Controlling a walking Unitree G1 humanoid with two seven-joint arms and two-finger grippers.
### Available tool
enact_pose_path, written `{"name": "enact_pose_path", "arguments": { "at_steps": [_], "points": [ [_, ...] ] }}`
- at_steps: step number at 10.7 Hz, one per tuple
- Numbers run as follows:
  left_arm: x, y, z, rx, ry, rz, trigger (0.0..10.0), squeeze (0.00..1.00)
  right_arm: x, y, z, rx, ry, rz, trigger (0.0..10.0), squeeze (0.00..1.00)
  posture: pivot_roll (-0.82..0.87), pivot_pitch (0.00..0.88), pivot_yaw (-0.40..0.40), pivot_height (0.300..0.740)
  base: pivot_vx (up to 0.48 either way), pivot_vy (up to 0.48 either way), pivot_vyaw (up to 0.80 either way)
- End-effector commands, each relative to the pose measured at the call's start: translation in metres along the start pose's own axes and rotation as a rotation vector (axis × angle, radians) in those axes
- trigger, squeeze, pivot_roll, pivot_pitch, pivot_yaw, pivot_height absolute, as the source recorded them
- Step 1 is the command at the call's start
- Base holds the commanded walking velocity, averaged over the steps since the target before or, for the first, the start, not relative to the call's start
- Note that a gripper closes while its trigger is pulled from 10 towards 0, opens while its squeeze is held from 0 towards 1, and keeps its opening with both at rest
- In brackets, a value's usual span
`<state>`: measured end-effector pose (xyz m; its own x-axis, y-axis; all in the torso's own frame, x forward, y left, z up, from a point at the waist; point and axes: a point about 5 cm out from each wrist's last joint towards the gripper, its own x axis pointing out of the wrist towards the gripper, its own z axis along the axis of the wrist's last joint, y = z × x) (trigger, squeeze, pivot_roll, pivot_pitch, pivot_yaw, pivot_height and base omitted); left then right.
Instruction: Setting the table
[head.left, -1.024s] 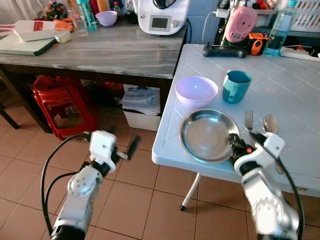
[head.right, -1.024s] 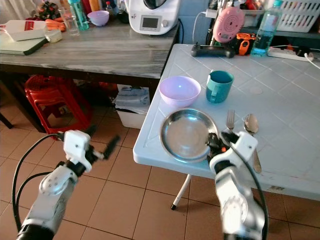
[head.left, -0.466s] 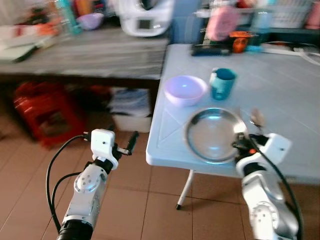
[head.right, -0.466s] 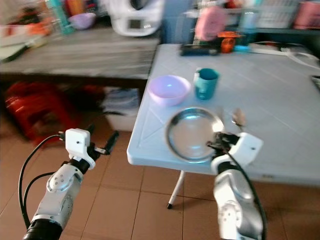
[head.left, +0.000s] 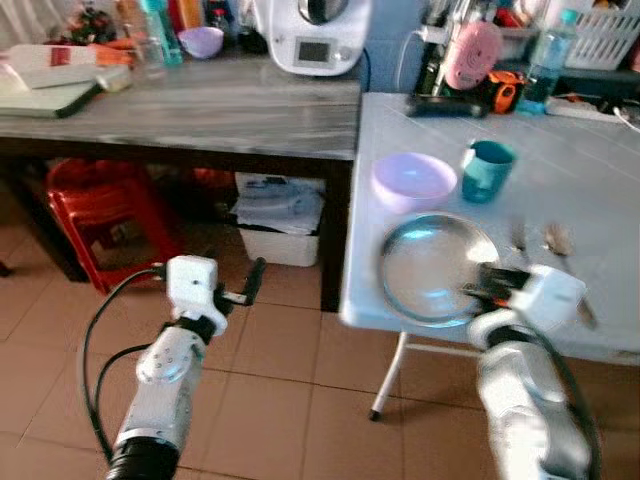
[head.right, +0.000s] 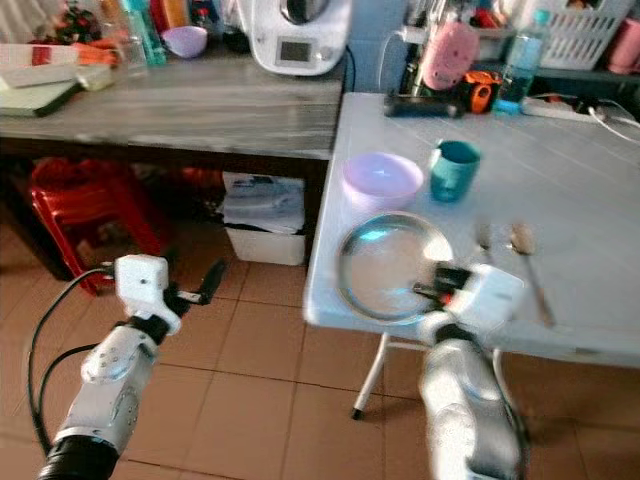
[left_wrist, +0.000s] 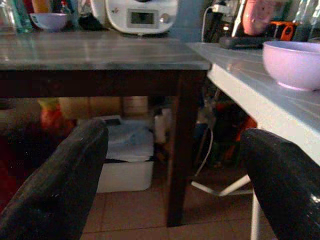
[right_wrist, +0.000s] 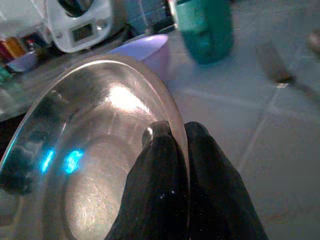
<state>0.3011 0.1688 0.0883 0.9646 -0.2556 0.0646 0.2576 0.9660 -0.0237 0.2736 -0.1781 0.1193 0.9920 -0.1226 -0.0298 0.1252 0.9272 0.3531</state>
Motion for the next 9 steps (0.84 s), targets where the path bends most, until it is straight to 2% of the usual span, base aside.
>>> {"name": "enact_pose_path", "arguments": {
  "at_steps": [1,7,9],
  "points": [
    [0.002,-0.003,0.003,0.006,-0.009,-0.008,10.0,0.0,0.0,-0.005,0.007,-0.018,-0.037,-0.019,10.0,0.0,0.06,0.032,0.063,0.74,0.0,0.431,0.0],
    [0.011,0.0,0.007,-0.005,-0.018,0.035,10.0,0.0,-0.002,0.0,0.008,-0.036,-0.081,-0.024,10.0,0.0,0.05,0.057,0.085,0.74,0.0,0.427,0.0],
    [0.014,0.0,0.009,-0.002,-0.026,0.036,10.0,0.0,0.0,0.001,0.009,-0.045,-0.088,-0.023,10.0,0.0,0.05,0.047,0.083,0.74,0.0,0.428,0.45]
  ]
}}
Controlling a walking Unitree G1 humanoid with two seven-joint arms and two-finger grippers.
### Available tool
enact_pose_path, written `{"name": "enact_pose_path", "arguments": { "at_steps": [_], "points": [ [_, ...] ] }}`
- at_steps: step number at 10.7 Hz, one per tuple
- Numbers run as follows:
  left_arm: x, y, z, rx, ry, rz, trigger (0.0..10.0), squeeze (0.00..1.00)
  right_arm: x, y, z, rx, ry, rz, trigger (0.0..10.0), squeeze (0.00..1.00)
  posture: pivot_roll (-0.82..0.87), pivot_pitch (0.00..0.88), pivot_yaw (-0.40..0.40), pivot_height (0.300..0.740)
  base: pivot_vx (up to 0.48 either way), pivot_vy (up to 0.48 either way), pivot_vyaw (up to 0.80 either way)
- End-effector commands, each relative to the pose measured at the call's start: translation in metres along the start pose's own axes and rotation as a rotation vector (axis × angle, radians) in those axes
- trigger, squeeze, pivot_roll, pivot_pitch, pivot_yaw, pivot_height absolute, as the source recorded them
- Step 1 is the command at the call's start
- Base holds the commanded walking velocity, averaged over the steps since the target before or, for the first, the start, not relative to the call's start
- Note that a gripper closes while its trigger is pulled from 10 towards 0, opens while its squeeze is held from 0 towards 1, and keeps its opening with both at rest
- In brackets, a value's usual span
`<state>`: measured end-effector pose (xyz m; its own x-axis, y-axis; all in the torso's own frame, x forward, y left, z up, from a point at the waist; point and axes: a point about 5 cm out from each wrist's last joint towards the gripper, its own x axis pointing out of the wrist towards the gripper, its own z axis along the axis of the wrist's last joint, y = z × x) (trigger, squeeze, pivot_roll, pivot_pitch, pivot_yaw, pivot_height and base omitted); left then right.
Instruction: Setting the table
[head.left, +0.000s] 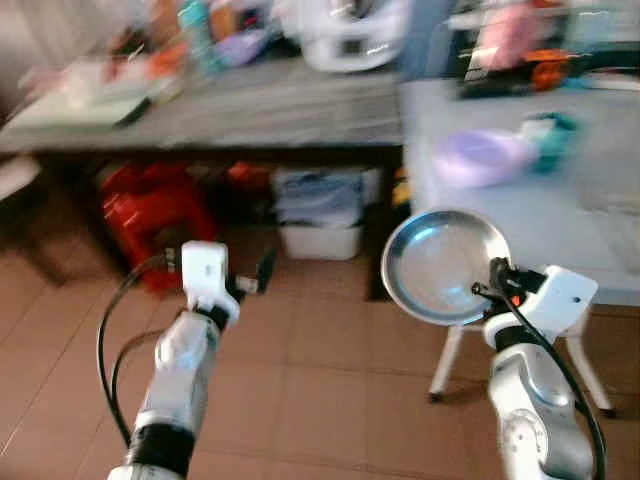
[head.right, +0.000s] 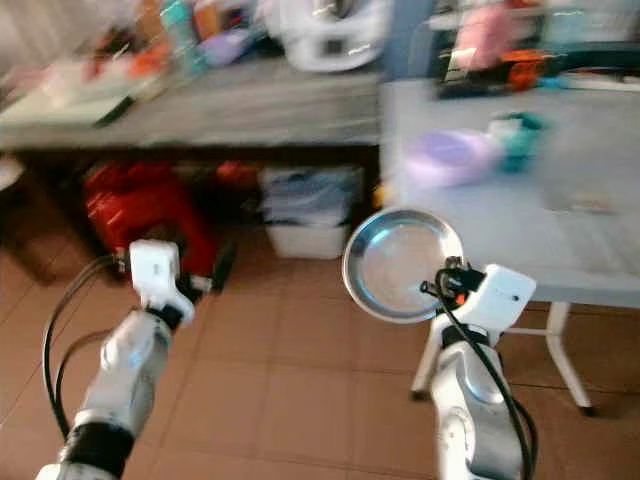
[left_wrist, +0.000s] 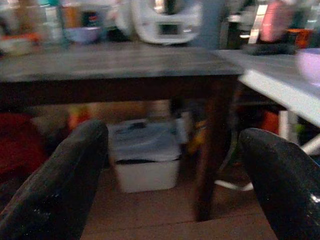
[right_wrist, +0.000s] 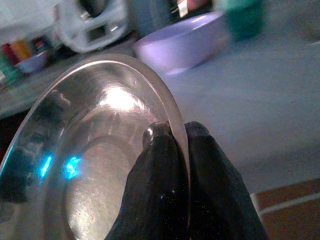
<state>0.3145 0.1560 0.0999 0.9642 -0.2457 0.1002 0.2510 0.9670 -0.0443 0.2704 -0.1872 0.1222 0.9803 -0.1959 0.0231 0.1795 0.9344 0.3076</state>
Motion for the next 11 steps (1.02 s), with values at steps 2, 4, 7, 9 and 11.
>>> {"name": "enact_pose_path", "arguments": {
  "at_steps": [2,4,7,9,11],
  "points": [
    [-0.003,0.008,0.0,0.025,0.007,0.018,10.0,0.0,0.004,0.009,0.004,-0.001,-0.026,0.031,10.0,0.0,0.06,0.041,0.087,0.74,0.0,0.428,0.46],
    [-0.002,0.008,-0.001,0.03,0.009,0.011,10.0,0.0,0.005,0.008,0.006,-0.017,-0.039,0.024,10.0,0.0,0.05,0.042,0.095,0.74,0.0,0.458,0.46],
    [0.0,0.005,-0.002,0.028,0.016,-0.001,10.0,0.0,0.005,0.008,0.008,-0.032,-0.055,0.019,10.0,0.0,0.05,0.045,0.102,0.74,0.0,0.429,0.29],
    [0.001,0.002,0.002,0.007,-0.012,-0.029,10.0,0.0,0.005,0.007,0.008,-0.035,-0.056,0.013,10.0,0.0,0.04,0.046,0.1,0.74,0.0,0.0,0.0],
    [0.001,-0.005,0.006,-0.045,-0.039,-0.091,10.0,0.0,0.005,0.007,0.009,-0.057,-0.064,0.017,10.0,0.0,0.05,0.046,0.094,0.74,0.171,0.0,0.0]
  ]
}}
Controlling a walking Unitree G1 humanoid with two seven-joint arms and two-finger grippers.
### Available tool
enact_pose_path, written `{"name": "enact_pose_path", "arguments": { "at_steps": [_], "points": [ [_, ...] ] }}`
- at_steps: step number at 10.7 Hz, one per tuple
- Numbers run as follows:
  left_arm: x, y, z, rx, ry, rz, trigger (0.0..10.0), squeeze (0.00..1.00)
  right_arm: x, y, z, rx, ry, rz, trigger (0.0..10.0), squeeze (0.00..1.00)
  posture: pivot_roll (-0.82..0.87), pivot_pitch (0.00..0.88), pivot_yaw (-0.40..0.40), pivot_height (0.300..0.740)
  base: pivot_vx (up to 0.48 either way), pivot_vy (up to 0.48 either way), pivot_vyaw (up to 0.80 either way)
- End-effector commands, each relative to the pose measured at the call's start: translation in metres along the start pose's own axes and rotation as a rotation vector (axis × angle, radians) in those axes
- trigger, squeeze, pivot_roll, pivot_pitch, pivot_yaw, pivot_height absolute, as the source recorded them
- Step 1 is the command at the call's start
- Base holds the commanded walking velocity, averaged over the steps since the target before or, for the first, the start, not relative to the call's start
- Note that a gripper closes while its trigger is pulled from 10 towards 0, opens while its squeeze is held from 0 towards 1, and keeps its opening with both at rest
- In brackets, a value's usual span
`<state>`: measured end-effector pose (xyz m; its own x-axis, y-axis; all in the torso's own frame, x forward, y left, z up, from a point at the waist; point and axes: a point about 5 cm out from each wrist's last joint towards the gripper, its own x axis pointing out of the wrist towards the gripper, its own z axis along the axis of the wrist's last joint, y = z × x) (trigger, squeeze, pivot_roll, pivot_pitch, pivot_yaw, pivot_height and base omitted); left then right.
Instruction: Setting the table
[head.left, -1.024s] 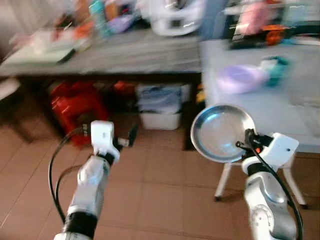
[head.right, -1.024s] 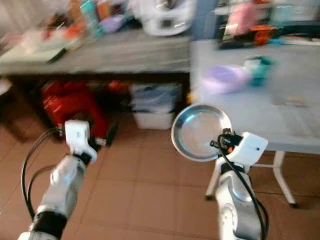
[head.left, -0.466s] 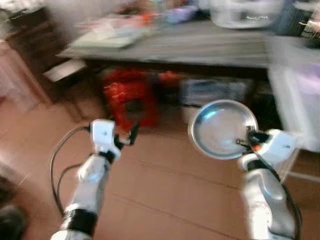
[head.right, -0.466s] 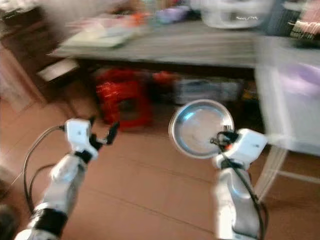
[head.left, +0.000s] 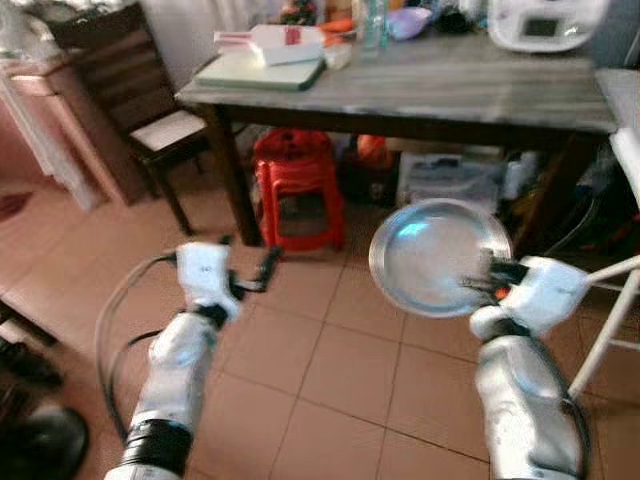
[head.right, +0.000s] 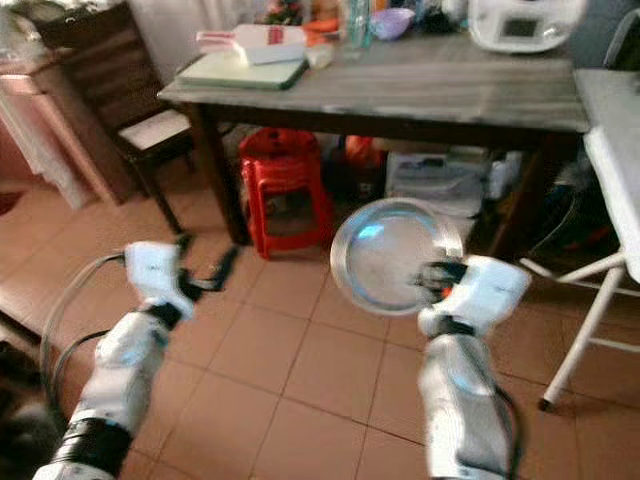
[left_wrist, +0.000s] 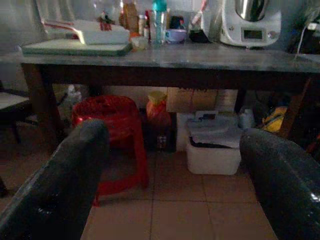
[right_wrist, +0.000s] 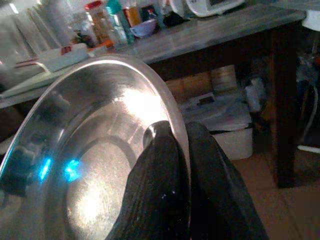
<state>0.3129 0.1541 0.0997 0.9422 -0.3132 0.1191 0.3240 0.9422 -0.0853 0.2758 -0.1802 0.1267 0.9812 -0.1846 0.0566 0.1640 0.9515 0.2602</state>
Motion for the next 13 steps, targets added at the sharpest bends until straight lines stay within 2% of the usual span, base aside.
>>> {"name": "enact_pose_path", "arguments": {
  "at_steps": [1,3,7,10,13],
  "points": [
    [0.002,-0.004,0.006,0.0,-0.028,-0.021,10.0,0.0,0.001,-0.002,0.007,-0.01,-0.033,-0.005,10.0,0.0,0.05,0.05,0.09,0.74,0.405,0.0,-0.46],
    [0.003,-0.006,0.006,-0.012,-0.033,-0.031,10.0,0.0,0.0,-0.001,0.007,-0.014,-0.033,0.003,10.0,0.0,0.05,0.055,0.083,0.74,0.48,0.0,-0.5],
    [0.014,-0.009,0.013,-0.027,-0.054,-0.035,10.0,0.0,0.001,0.001,0.007,-0.026,-0.035,0.013,10.0,0.0,0.05,0.057,0.085,0.74,0.48,0.0,0.0],
    [0.016,-0.011,0.013,-0.031,-0.056,-0.043,10.0,0.0,0.001,0.003,0.009,-0.036,-0.047,0.019,10.0,0.0,0.04,0.054,0.085,0.74,0.48,0.0,0.63],
    [0.016,-0.012,0.011,-0.029,-0.053,-0.045,10.0,0.0,0.001,0.002,0.009,-0.034,-0.05,0.015,10.0,0.0,0.05,0.05,0.081,0.74,0.48,0.0,0.0]
  ]
}}
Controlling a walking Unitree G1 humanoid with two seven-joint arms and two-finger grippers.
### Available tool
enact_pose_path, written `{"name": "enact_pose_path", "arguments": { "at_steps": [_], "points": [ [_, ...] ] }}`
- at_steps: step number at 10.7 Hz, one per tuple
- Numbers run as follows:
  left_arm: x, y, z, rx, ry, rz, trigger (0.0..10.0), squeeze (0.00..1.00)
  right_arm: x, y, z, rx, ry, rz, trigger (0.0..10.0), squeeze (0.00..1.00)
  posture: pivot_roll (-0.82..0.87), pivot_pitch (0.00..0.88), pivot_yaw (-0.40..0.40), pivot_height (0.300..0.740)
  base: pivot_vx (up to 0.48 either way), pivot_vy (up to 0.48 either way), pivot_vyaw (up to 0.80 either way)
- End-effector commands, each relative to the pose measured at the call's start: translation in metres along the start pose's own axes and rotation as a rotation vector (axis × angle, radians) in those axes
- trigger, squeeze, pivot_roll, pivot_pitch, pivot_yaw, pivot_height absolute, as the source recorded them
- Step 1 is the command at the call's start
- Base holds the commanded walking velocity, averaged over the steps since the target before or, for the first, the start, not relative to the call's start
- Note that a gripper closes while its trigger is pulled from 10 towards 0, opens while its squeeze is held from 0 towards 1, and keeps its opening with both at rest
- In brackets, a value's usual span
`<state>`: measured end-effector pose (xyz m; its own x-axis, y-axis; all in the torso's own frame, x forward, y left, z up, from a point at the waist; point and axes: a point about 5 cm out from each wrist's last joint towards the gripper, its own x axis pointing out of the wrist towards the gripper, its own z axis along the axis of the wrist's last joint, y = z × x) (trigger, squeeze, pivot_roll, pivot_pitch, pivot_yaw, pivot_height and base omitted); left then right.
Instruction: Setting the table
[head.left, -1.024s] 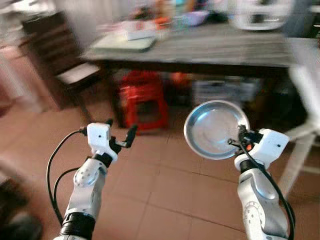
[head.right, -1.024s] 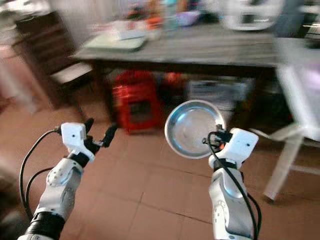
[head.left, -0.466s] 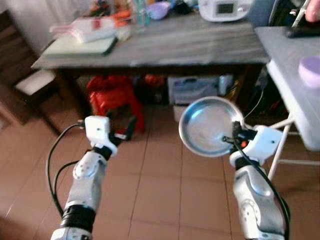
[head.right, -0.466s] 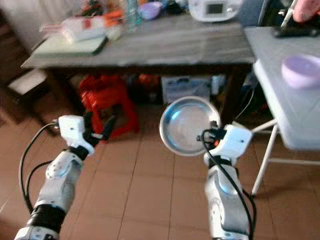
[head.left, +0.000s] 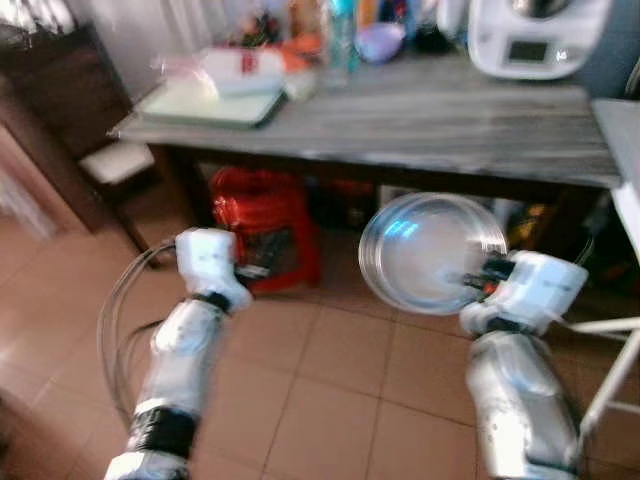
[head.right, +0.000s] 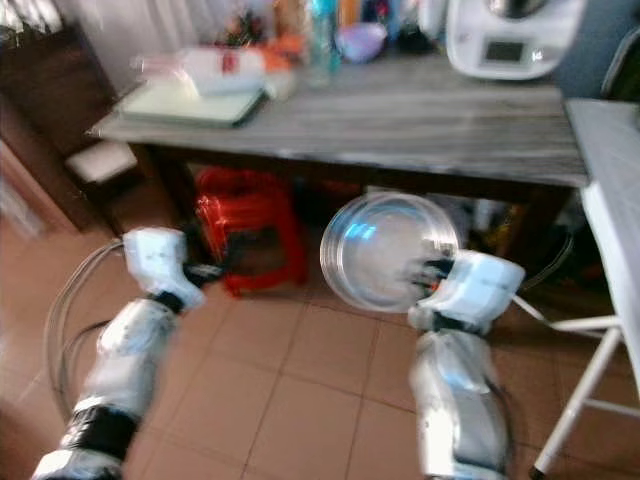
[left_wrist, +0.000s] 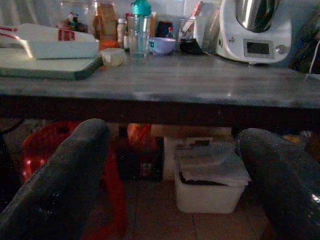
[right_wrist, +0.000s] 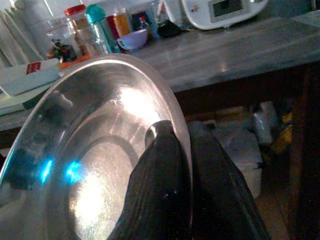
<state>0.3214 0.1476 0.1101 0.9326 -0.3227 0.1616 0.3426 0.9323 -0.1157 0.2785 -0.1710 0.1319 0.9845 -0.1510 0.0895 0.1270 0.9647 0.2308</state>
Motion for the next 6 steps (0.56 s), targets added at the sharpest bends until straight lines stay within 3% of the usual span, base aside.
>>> {"name": "enact_pose_path", "arguments": {
  "at_steps": [1,6],
  "points": [
    [0.0043,-0.008,0.0021,0.006,-0.011,-0.029,10.0,0.0,0.0002,-0.0084,0.0061,-0.007,-0.026,-0.026,10.0,0.0,0.05,0.048,0.081,0.74,0.48,0.0,0.0],
    [0.0052,-0.0126,0.0005,0.007,-0.007,-0.046,10.0,0.0,0.0017,-0.0111,0.0084,-0.015,-0.042,-0.038,10.0,0.0,0.05,0.051,0.092,0.74,0.48,0.0,0.0]
  ]
}}
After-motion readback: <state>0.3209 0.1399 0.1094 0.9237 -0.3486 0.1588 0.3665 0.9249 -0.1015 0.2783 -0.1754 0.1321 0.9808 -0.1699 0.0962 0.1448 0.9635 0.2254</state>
